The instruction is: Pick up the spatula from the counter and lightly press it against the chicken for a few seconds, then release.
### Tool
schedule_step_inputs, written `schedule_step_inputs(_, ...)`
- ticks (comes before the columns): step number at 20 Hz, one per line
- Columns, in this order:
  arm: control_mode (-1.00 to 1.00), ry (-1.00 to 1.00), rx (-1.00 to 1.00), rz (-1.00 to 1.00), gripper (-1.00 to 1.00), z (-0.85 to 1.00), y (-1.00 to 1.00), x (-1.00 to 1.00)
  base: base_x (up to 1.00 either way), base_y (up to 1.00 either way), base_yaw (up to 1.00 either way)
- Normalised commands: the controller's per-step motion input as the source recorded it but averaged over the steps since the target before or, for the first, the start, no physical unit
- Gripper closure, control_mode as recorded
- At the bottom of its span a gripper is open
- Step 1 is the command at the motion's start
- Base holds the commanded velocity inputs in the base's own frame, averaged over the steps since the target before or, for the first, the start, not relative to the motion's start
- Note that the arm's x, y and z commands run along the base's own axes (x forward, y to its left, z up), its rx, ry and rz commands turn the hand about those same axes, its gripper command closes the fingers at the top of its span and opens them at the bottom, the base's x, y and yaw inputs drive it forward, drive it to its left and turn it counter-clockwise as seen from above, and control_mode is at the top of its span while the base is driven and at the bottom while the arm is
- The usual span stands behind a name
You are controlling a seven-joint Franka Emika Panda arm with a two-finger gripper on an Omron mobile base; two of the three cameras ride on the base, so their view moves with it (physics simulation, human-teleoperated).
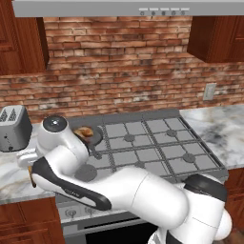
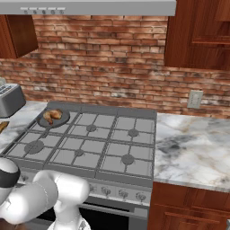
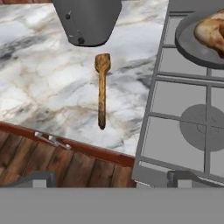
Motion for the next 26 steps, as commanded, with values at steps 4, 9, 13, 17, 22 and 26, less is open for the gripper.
schedule_step_inputs(4, -1.00, 0.02, 0.00, -0.04, -1.00, -0.01, 0.09, 0.24, 0.00, 0.00, 0.00)
schedule_step_inputs(9, -1.00, 0.05, 0.00, -0.04, -1.00, -0.15, 0.12, 0.24, 0.00, 0.00, 0.00)
schedule_step_inputs(13, -1.00, 0.06, 0.00, -0.03, -1.00, -0.23, 0.18, 0.15, 0.00, 0.00, 0.00)
schedule_step_inputs(17, -1.00, 0.04, 0.00, -0.01, -1.00, -0.15, 0.26, 0.09, 0.00, 0.00, 0.00)
schedule_step_inputs(22, -1.00, 0.01, -0.01, -0.01, -1.00, -0.06, 0.25, 0.07, 0.00, 0.00, 0.00)
schedule_step_inputs(26, -1.00, 0.01, -0.05, -0.02, -1.00, -0.12, 0.04, 0.02, 0.00, 0.00, 0.00)
